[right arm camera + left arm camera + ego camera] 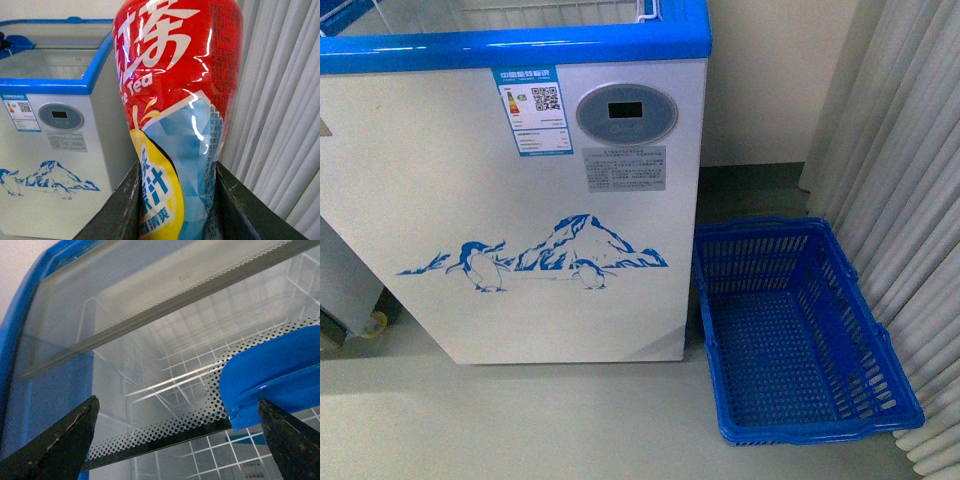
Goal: Put drink in fridge
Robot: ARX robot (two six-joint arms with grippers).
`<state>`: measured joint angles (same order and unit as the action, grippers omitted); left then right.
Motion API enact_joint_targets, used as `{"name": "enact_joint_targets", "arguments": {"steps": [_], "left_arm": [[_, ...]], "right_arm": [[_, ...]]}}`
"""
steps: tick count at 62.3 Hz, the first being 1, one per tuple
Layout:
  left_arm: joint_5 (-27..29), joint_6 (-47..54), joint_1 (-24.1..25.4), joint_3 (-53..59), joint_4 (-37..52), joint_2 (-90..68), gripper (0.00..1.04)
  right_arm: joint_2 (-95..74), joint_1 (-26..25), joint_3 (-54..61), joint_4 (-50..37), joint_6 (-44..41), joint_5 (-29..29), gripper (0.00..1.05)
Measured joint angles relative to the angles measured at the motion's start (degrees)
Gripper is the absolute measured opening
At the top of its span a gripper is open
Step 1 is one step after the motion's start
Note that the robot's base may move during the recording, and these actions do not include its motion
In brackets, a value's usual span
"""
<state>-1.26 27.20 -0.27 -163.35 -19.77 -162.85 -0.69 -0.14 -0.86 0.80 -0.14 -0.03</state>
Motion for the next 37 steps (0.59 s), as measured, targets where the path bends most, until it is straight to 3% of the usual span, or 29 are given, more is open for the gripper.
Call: {"name": "enact_joint_targets", "arguments": {"steps": [7, 16, 27, 37], "left_arm": [[1.7, -1.5, 0.0, -1.3, 1.2, -0.6, 0.97], [0.1, -5.0, 0.2, 0.3, 4.3, 0.1, 0.97], [-3.5, -12.5, 0.7, 33.7, 26.8, 21.9, 0.97], [-3.0, -15.1, 0.9, 57.5, 37.5, 44.5, 0.97]], "right_arm": [[0.0, 0.0, 0.0, 0.0, 0.0, 0.0, 0.34], [0.0, 0.0, 0.0, 0.0, 0.0, 0.0, 0.34], [0.0, 0.0, 0.0, 0.0, 0.0, 0.0, 0.34], [0.0, 0.0, 0.0, 0.0, 0.0, 0.0, 0.34]]}}
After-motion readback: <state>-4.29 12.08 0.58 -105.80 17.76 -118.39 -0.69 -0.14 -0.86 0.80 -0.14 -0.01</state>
